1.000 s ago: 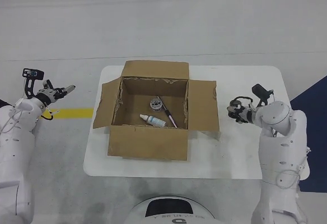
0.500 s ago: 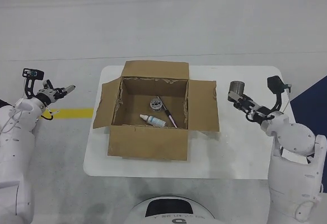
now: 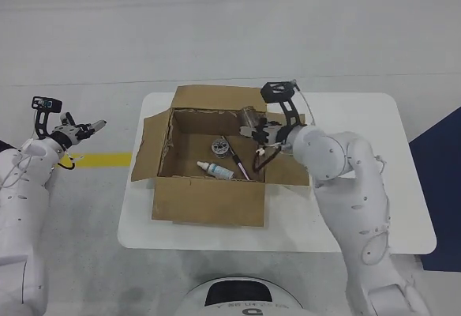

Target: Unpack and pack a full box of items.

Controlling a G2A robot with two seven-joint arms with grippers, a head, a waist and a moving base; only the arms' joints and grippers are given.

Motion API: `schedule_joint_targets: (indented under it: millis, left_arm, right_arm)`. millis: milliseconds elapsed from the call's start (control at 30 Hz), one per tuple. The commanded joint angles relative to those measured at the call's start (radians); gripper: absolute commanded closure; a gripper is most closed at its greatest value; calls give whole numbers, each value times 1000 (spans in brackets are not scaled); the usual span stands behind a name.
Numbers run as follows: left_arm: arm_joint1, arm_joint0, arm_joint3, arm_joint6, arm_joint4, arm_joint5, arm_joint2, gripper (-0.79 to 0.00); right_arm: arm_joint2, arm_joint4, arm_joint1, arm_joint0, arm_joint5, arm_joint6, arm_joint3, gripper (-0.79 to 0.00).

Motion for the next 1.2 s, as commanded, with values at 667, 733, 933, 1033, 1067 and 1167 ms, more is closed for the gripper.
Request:
schedule_joint_targets:
  millis: [667, 733, 933, 1033, 1067, 1167]
  left_arm:
    - [0, 0, 0, 0, 0, 0, 0, -785]
    - [0, 0, 0, 0, 0, 0, 0, -785]
    - [0, 0, 0, 0, 0, 0, 0, -785]
    - [0, 0, 0, 0, 0, 0, 0, -785]
    - [0, 0, 0, 0, 0, 0, 0, -785]
    - [0, 0, 0, 0, 0, 0, 0, -785]
  right_arm:
    - [-455, -507, -86, 217, 138, 219, 334, 0]
    - [-460, -521, -94, 224, 165, 215, 353, 0]
    - [-466, -537, -127, 266, 241, 192, 448, -120]
    - [-474, -524, -147, 287, 251, 182, 491, -175]
    - [-475, -520, -153, 293, 254, 179, 504, -222]
    - [-477, -502, -169, 310, 260, 172, 533, -311]
